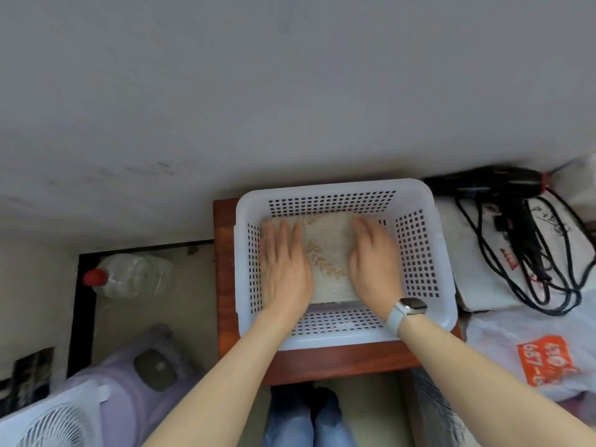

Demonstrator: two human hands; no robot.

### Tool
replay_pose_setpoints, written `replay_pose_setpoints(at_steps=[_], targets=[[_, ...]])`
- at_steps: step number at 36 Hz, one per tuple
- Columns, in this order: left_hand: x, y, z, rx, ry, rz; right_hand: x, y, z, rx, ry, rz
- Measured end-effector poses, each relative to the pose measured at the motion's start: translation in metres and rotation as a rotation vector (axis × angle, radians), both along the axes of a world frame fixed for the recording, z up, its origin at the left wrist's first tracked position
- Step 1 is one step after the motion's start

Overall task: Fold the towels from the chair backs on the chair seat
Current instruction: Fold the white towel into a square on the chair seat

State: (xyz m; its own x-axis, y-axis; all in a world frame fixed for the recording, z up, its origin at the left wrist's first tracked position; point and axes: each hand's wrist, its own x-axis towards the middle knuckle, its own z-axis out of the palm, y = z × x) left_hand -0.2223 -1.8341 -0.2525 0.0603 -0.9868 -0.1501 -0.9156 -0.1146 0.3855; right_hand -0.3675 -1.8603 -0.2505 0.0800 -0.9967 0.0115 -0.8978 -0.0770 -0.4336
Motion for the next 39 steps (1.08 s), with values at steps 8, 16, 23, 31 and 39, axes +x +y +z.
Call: replay_pose_setpoints(at_steps=[8, 16, 23, 31, 39], targets=[[0.002, -0.011, -0.038, 0.145, -0.147, -0.074, -0.004, -0.002, -0.047, 0.140, 0.362, 0.421], [0.003, -0.011, -0.048, 0.157, -0.220, -0.087, -0.003, -0.008, -0.048, 0.312, 0.263, 0.434], [0.002, -0.016, -0.003, 0.229, -0.090, -0.070, -0.002, -0.009, 0.001, 0.340, 0.078, 0.360], [0.023, 0.059, 0.086, 0.028, 0.204, 0.167, 0.017, 0.043, 0.083, 0.329, -0.161, 0.303], [0.086, 0.196, 0.128, 0.041, 0.196, 0.510, 0.088, 0.124, 0.132, 0.421, -0.116, 0.629]])
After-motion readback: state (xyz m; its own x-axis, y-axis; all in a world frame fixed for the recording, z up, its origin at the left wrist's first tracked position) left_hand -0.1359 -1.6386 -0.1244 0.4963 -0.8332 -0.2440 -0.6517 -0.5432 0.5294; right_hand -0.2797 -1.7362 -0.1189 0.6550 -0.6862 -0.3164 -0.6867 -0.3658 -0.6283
